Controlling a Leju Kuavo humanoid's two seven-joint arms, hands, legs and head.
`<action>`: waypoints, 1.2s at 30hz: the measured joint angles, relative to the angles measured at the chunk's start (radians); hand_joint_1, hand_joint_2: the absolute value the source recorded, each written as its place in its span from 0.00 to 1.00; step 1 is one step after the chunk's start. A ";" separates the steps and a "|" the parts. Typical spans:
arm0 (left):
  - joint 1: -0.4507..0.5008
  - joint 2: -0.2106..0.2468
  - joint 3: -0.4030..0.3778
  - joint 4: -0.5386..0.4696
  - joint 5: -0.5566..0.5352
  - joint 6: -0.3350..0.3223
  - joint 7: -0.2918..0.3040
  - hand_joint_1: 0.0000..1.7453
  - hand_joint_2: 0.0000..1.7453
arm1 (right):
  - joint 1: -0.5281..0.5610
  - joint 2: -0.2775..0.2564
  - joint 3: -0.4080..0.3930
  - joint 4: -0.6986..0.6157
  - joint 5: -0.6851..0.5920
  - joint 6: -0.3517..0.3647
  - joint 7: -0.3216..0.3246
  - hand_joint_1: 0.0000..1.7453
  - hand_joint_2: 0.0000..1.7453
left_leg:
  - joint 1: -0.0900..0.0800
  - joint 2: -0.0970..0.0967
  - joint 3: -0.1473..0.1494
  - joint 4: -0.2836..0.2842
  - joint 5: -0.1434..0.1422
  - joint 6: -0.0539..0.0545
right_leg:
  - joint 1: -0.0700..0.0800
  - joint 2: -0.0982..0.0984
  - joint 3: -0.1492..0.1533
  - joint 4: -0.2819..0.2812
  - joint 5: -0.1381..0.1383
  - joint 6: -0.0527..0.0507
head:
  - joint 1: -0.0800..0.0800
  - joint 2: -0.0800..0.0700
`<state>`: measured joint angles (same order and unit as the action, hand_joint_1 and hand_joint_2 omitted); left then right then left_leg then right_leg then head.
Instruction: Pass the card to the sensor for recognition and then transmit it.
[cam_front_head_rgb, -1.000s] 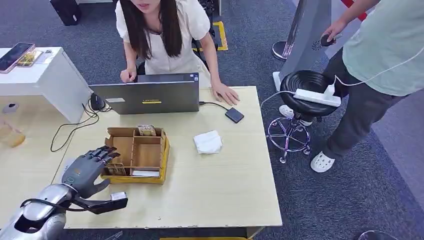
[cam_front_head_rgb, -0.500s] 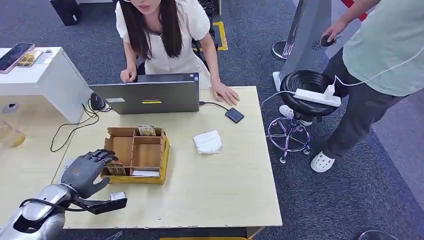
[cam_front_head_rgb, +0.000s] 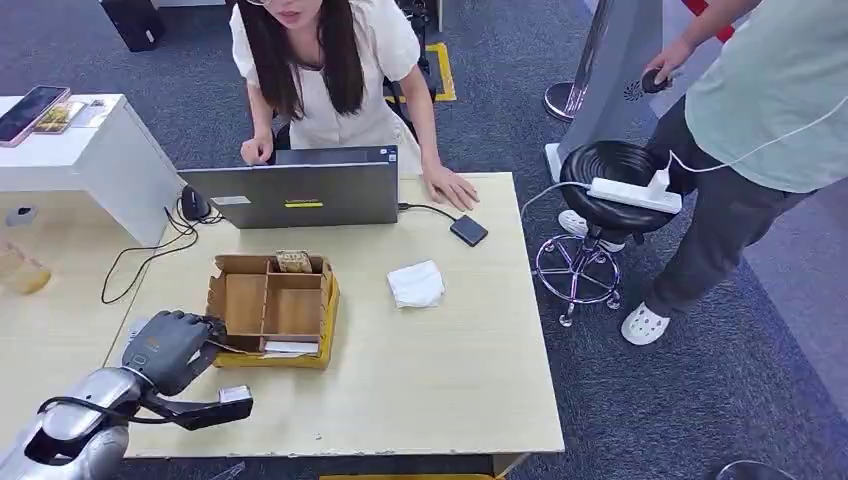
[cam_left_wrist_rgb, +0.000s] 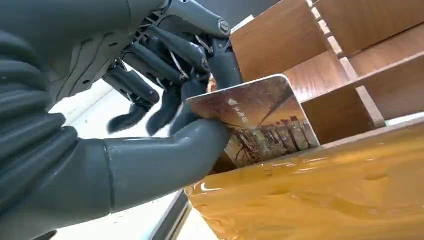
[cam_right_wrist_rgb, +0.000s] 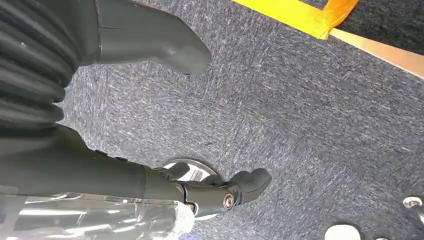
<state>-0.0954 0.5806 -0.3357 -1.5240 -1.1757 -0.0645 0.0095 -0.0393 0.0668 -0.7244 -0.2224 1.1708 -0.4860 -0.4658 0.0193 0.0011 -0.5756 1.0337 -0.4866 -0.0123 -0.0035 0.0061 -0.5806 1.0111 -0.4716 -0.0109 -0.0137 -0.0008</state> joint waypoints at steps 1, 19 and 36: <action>0.000 0.000 0.000 0.000 0.000 0.000 0.000 1.00 1.00 | 0.000 0.000 0.000 0.000 0.000 0.000 0.000 0.00 1.00 | 0.000 0.000 0.000 0.000 0.000 0.000 | 0.000 0.000 0.000 0.000 0.000 0.000 | 0.000 0.000; -0.014 0.006 0.015 -0.009 0.087 0.027 0.009 1.00 1.00 | 0.000 0.000 -0.004 0.000 0.004 -0.002 -0.007 0.00 1.00 | 0.000 0.000 0.000 0.000 0.000 0.000 | 0.000 0.000 0.000 0.000 0.000 0.000 | 0.000 0.000; -0.111 0.051 0.203 -0.066 0.181 0.056 0.008 1.00 1.00 | 0.005 0.000 -0.021 0.000 0.006 -0.009 -0.018 0.00 1.00 | 0.000 0.000 0.000 0.000 0.000 0.000 | 0.000 0.000 0.000 0.000 0.000 0.000 | 0.000 0.000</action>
<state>-0.2064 0.6317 -0.1327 -1.5904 -0.9945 -0.0088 0.0172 -0.0347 0.0668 -0.7458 -0.2224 1.1765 -0.4948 -0.4841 0.0194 0.0011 -0.5756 1.0337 -0.4863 -0.0122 -0.0034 0.0062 -0.5807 1.0112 -0.4716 -0.0110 -0.0141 -0.0008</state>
